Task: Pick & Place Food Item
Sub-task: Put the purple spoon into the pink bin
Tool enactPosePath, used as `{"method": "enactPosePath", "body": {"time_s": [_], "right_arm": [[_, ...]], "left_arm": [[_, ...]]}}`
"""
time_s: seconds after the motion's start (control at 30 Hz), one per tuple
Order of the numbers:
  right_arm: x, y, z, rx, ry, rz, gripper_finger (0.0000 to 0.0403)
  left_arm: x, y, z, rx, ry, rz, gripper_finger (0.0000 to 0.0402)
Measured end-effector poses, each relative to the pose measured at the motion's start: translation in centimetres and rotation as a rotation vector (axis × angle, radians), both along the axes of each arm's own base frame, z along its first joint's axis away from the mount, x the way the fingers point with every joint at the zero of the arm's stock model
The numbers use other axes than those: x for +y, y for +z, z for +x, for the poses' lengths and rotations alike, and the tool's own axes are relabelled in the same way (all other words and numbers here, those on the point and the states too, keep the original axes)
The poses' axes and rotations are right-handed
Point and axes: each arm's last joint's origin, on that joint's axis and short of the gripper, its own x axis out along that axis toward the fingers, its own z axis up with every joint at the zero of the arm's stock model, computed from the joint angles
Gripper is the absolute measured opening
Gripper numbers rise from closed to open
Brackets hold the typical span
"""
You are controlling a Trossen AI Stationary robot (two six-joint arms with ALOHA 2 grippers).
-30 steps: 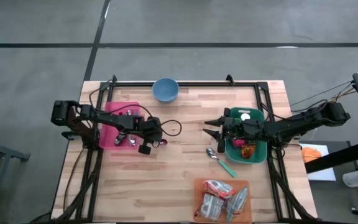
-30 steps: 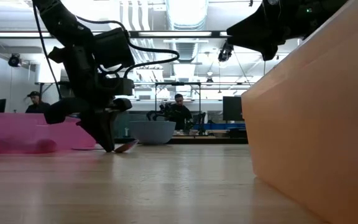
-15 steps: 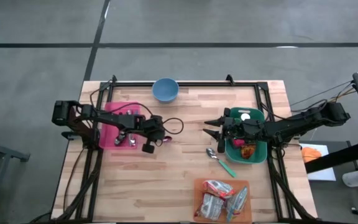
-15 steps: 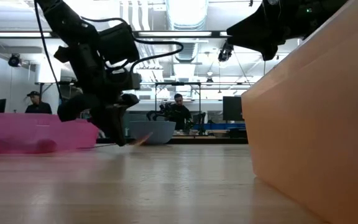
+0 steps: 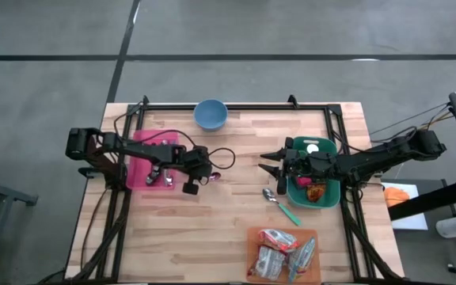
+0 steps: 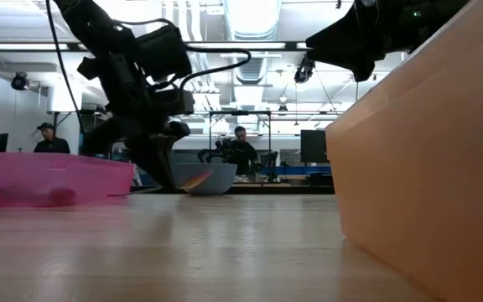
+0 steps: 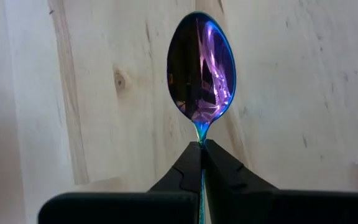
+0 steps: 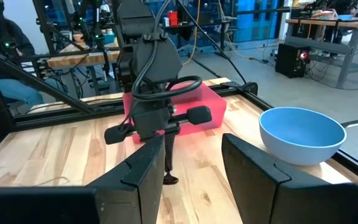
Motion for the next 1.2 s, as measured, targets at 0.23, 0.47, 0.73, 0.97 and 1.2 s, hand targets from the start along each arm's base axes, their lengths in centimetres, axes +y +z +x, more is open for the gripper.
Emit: {"method": "enactPosePath", "body": {"time_s": [0.23, 0.47, 0.73, 0.97, 1.2], "right_arm": [[0.0, 0.0, 0.0, 0.000, 0.000, 0.000, 0.0157], [0.0, 0.0, 0.0, 0.000, 0.000, 0.000, 0.0157], [0.0, 0.0, 0.0, 0.000, 0.000, 0.000, 0.0157], [0.0, 0.0, 0.0, 0.000, 0.000, 0.000, 0.0157], [0.0, 0.0, 0.0, 0.000, 0.000, 0.000, 0.0157]], "left_arm": [[0.1, 1.2, 0.6, 0.016, 0.020, -0.012, 0.0004], [0.1, 3.0, 1.0, 0.094, 0.104, -0.037, 0.0004], [0.3, 6.6, 1.3, 0.191, 0.261, -0.062, 0.0004], [0.6, 9.8, -0.6, 0.112, 0.738, -0.061, 0.0004], [0.4, 12.1, -5.5, -0.032, 1.162, -0.116, 0.0004]]}}
